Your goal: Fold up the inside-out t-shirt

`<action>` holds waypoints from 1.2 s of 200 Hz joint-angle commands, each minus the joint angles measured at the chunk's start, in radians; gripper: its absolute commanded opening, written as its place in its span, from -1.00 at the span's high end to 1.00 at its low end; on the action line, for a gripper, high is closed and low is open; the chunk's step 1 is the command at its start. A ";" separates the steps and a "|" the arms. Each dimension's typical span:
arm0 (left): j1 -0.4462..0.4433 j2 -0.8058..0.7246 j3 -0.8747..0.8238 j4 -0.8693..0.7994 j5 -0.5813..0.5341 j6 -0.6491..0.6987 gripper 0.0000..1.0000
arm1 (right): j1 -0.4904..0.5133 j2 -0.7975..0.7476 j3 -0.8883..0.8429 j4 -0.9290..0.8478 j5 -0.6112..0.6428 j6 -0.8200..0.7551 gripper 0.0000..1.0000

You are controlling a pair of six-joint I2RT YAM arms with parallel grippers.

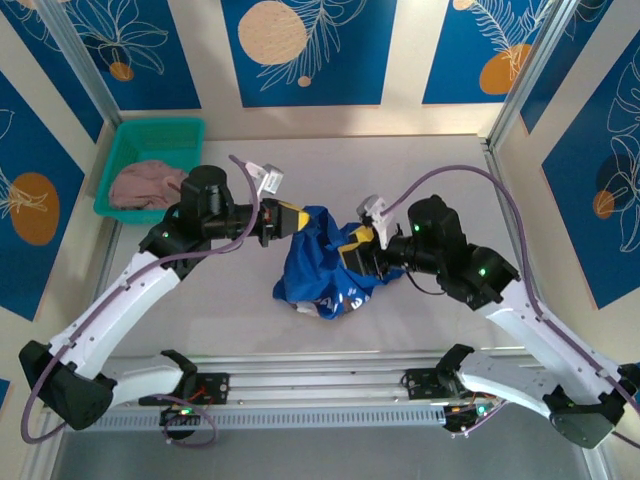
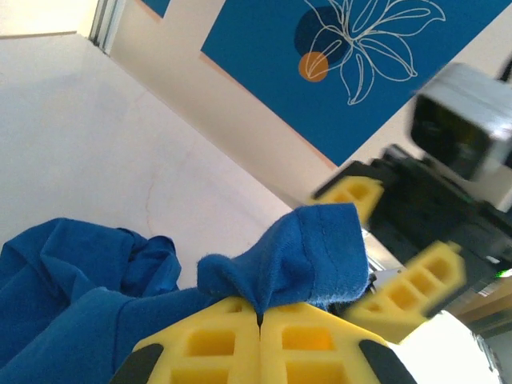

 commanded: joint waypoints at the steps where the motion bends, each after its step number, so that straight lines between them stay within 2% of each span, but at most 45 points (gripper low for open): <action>1: 0.010 -0.002 0.027 -0.006 -0.007 -0.010 1.00 | 0.053 0.002 0.013 0.024 0.162 -0.082 0.07; 50: 0.011 -0.009 0.026 -0.016 -0.004 -0.005 1.00 | 0.189 0.124 0.072 0.061 0.444 -0.134 -0.01; 75: 0.011 -0.006 0.027 -0.019 0.001 -0.002 1.00 | 0.219 0.177 0.090 0.098 0.572 -0.107 0.00; 103: 0.010 -0.012 0.027 -0.028 -0.005 0.006 1.00 | 0.218 0.193 0.100 0.092 0.647 -0.052 0.14; 140: 0.012 -0.019 0.021 -0.028 -0.017 0.009 1.00 | 0.172 0.187 0.100 0.028 0.659 0.001 0.53; 168: 0.017 -0.026 0.021 -0.040 -0.036 0.012 1.00 | 0.122 0.148 0.086 -0.005 0.577 0.007 0.91; 192: 0.028 -0.030 0.020 -0.056 -0.056 0.024 1.00 | 0.058 0.114 0.092 -0.037 0.434 0.011 1.00; 212: 0.034 -0.026 0.016 -0.098 -0.109 0.067 1.00 | -0.029 0.101 0.124 -0.073 0.202 0.025 1.00; 223: 0.034 -0.018 0.008 -0.129 -0.151 0.103 1.00 | -0.102 0.113 0.150 -0.095 0.022 0.061 1.00; 240: 0.033 0.001 -0.011 -0.170 -0.222 0.145 0.86 | -0.196 0.151 0.178 -0.092 -0.217 0.136 1.00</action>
